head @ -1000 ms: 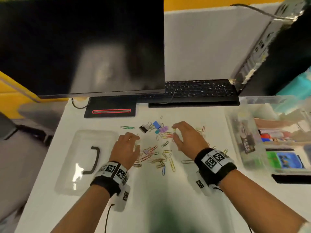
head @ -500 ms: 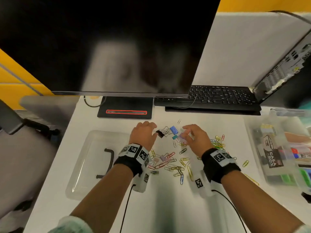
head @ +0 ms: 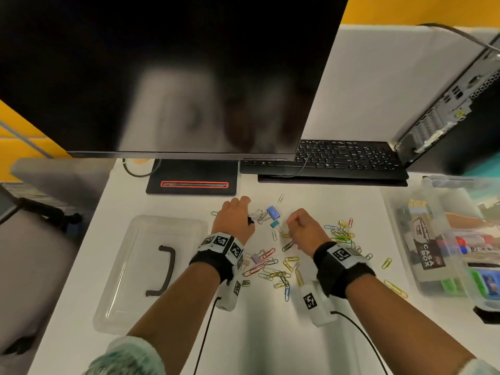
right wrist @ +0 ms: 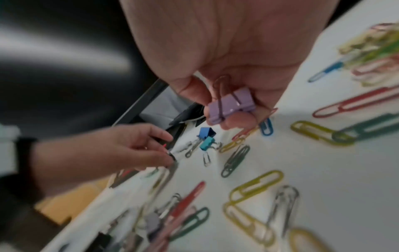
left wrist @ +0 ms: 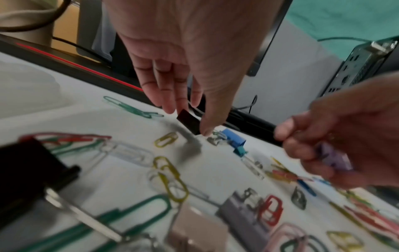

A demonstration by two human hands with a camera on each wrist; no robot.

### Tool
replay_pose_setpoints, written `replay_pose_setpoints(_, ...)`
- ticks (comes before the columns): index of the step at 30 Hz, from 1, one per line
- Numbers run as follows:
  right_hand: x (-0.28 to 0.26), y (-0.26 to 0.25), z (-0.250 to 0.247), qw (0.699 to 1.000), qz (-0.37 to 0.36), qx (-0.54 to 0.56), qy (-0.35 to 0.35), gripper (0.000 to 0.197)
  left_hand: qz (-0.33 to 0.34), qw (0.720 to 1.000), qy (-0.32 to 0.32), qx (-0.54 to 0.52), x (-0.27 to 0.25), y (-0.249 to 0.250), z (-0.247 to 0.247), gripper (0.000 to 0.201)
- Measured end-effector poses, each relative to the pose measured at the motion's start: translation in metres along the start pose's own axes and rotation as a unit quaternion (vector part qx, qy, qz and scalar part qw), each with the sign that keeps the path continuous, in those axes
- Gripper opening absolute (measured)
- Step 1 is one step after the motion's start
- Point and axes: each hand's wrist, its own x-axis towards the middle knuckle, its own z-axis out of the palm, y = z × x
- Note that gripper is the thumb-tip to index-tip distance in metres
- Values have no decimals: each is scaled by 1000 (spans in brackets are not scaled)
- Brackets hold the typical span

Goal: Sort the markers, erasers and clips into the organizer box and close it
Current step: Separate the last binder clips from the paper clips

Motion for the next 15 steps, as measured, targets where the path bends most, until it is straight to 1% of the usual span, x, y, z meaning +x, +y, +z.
replay_pose_setpoints(2, 8, -5, 5, 997, -7, -82, -3, 18, -4, 998, 21, -57, -8, -4, -4, 50)
replay_pose_setpoints(4, 15, -10, 12, 988, 2, -151, -7, 32, -2, 994, 29, -107, -19, -13, -9, 43)
replay_pose_setpoints(5, 18, -12, 16, 983, 1, -182, -4, 35, 0, 991, 33, -131, -25, -18, -11, 39)
replay_pose_setpoints(7, 23, -12, 22, 978, -8, -210, 16, 32, 0, 982, 45, -185, -35, -29, -15, 30)
replay_pose_setpoints(9, 26, -11, 25, 980, -12, -198, 25, 28, -5, 970, 59, -237, -44, -37, -20, 22)
replay_pose_setpoints(11, 27, -9, 24, 986, -12, -164, 18, 26, -14, 960, 64, -272, -50, -44, -25, 24)
replay_pose_setpoints(13, 26, -4, 22, 995, -20, -91, 28, 24, -30, 952, 51, -301, -53, -53, -27, 32)
replay_pose_setpoints(15, 22, 1, 18, 999, -21, 25, 35, 21, -43, 946, 28, -321, -54, -60, -28, 34)
